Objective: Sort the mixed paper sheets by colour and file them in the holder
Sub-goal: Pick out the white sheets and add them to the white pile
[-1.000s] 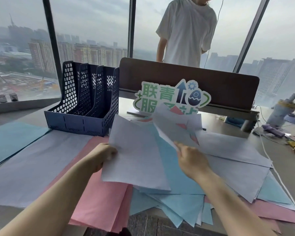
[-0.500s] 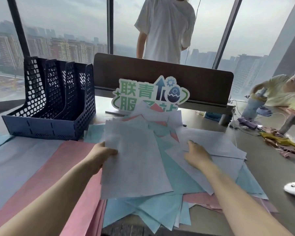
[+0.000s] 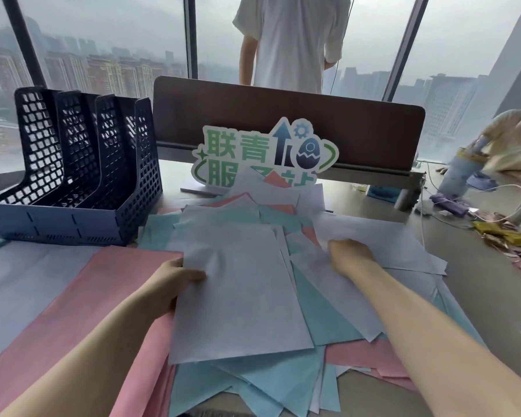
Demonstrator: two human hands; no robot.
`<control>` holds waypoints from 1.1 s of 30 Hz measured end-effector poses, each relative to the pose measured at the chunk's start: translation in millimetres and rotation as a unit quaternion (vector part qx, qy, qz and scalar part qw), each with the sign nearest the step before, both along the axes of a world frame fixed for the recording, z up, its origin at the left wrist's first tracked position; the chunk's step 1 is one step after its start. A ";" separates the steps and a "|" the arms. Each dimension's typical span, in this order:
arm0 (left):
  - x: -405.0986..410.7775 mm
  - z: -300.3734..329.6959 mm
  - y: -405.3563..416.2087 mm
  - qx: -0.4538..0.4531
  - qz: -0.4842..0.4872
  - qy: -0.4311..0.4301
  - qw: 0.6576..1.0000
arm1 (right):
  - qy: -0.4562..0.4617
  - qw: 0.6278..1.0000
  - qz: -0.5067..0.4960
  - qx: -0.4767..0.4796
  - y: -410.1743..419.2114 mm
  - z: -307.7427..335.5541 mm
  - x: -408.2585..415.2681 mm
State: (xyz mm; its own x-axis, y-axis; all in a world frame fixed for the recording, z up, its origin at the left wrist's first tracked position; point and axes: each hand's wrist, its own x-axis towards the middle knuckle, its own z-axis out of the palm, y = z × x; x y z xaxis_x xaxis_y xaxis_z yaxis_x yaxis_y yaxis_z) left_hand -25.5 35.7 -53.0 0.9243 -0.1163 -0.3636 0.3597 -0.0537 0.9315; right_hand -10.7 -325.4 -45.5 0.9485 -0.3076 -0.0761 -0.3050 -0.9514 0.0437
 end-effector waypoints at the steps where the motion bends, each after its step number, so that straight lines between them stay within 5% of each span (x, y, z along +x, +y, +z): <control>1: 0.0 -0.5 0.0 -0.001 0.003 0.001 1.000 | -0.006 1.000 -0.002 -0.009 -0.8 3.0 -3.4; 7: 2.6 -2.8 4.3 -0.012 0.019 0.003 1.000 | -0.113 0.988 0.102 0.037 -10.5 20.8 -45.8; 15: -0.1 -1.0 5.3 -0.017 0.021 0.009 1.000 | 0.149 0.986 0.066 -0.046 4.8 42.9 -112.1; 22: -6.0 2.7 2.0 -0.011 0.021 0.007 1.000 | 0.143 0.989 0.005 0.047 48.0 28.5 -89.5; 29: -2.0 1.7 5.2 -0.004 0.021 0.005 1.000 | 0.048 0.995 -0.066 -0.062 50.8 26.1 -80.2; 33: -2.5 2.7 6.3 -0.004 0.016 -0.006 1.000 | -0.126 0.991 -0.024 -0.023 62.0 49.3 -86.6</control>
